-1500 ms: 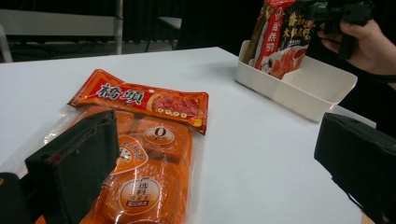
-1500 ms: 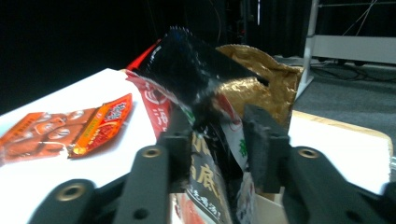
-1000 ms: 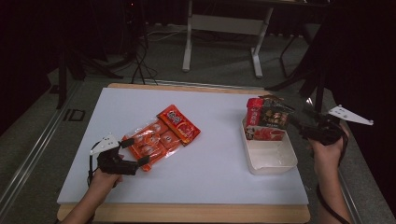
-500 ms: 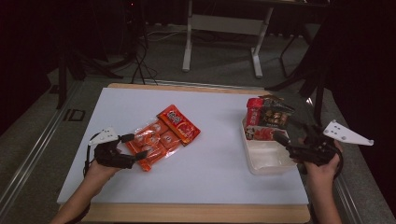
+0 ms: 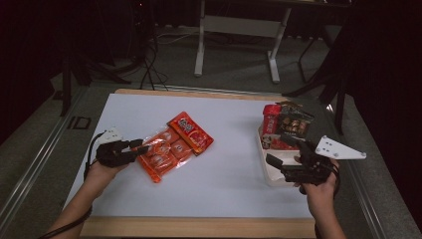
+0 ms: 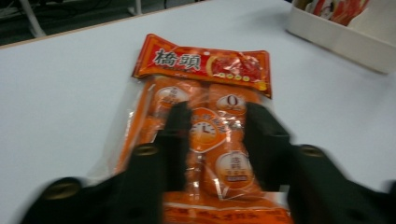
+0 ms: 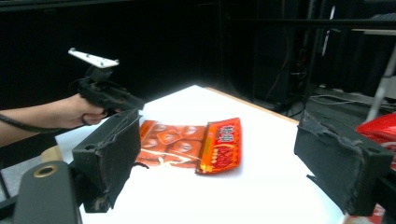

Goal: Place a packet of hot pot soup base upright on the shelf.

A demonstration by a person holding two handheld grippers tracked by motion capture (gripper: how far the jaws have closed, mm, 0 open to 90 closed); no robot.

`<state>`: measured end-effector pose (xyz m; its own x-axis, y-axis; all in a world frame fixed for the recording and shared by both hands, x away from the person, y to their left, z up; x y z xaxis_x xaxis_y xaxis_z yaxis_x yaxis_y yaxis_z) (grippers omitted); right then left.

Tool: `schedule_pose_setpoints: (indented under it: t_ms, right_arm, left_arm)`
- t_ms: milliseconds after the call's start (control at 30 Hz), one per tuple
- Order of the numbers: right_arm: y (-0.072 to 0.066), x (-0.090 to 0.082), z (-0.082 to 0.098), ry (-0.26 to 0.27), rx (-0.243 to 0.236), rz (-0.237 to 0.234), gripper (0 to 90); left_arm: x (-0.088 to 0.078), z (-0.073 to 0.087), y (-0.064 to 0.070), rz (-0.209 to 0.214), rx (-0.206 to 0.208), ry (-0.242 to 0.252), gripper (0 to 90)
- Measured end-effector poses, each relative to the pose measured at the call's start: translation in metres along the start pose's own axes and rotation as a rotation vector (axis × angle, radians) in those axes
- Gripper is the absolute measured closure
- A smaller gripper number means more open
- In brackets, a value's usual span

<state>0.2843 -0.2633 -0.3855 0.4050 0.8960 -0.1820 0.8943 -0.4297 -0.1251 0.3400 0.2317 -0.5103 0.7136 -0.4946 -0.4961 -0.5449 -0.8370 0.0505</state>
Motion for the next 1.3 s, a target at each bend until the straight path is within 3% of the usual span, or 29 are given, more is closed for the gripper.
schedule_pose_setpoints:
  t_ms: [167,300,633,767,900,1000,1100,1133,1300]
  right_arm:
    - [-0.002,0.008,0.005,-0.022,0.012,-0.023,14.6]
    - [-0.003,0.012,0.008,-0.03,0.017,-0.037,14.6]
    - [-0.005,0.017,0.016,-0.041,0.018,-0.052,14.7]
    - [-0.006,0.022,0.021,-0.062,0.015,-0.059,15.4]
    - [-0.005,0.023,0.023,-0.064,0.026,-0.065,15.4]
    - [-0.005,0.023,0.024,-0.066,0.03,-0.069,15.4]
    - [-0.005,0.024,0.025,-0.07,0.036,-0.073,15.4]
    - [-0.005,0.024,0.025,-0.071,0.035,-0.071,15.4]
    - [-0.006,0.025,0.025,-0.075,0.035,-0.075,15.4]
  left_arm:
    - [0.01,0.001,-0.011,-0.022,-0.002,-0.031,83.5]
    - [0.02,0.001,-0.012,-0.044,0.018,-0.062,89.3]
    - [0.041,0.001,-0.018,-0.079,0.027,-0.124,89.7]
    - [0.054,0.002,-0.028,-0.119,0.017,-0.164,89.8]
    - [0.059,0.003,-0.03,-0.116,0.008,-0.175,89.7]
    - [0.063,0.006,-0.031,-0.126,0.024,-0.198,89.8]
    - [0.066,0.011,-0.032,-0.147,0.046,-0.224,89.8]
    - [0.067,0.012,-0.034,-0.146,0.03,-0.219,89.8]
    - [0.067,0.017,-0.038,-0.189,0.037,-0.244,89.7]
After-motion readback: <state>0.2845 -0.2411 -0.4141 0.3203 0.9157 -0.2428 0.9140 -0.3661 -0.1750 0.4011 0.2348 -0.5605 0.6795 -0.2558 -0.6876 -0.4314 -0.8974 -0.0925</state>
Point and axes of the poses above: each handheld gripper's, and its own axes: x roughly forward along the jaws, z roughly out of its underside, y roughly to its right, the point moved 3 cm from there along x, roughly forward along the jaws, and after that the axes turned 10 degrees about -z, right-handed, at the moved point
